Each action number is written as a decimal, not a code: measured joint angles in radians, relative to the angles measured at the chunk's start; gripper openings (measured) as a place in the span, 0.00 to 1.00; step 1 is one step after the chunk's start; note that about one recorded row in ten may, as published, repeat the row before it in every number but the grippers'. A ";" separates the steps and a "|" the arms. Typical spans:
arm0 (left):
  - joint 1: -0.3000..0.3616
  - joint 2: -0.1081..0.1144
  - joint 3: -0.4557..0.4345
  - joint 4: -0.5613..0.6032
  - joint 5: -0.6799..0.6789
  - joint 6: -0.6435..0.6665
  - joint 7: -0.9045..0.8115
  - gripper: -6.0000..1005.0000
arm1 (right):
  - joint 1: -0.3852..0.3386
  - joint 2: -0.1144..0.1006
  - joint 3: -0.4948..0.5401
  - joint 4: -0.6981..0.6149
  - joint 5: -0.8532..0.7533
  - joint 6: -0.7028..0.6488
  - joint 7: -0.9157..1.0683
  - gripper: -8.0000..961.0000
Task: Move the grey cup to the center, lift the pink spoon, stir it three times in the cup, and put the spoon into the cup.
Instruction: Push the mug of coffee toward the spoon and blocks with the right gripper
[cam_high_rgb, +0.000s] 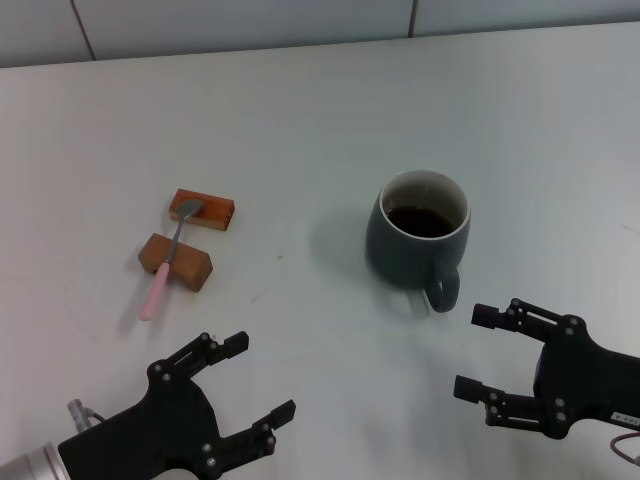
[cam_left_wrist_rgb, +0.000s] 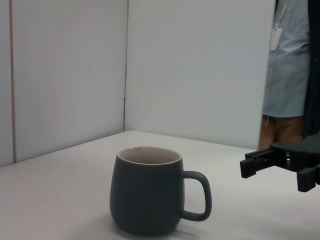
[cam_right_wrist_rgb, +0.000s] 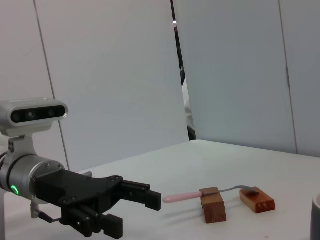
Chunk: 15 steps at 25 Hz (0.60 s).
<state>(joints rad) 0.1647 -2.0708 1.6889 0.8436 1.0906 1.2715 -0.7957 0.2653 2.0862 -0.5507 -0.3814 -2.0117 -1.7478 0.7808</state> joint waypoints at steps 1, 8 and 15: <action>0.000 0.000 0.000 0.000 0.000 0.000 0.000 0.84 | 0.000 0.000 0.000 0.000 0.001 0.000 0.000 0.87; -0.001 0.000 0.000 0.000 0.000 0.000 0.000 0.84 | 0.002 0.000 0.003 0.000 0.005 -0.008 0.000 0.84; -0.002 0.000 0.000 0.000 -0.002 0.002 0.003 0.84 | -0.019 0.000 0.034 0.032 0.137 -0.020 -0.053 0.80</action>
<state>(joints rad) 0.1625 -2.0709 1.6889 0.8438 1.0883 1.2737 -0.7925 0.2458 2.0864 -0.5164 -0.3497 -1.8747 -1.7680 0.7277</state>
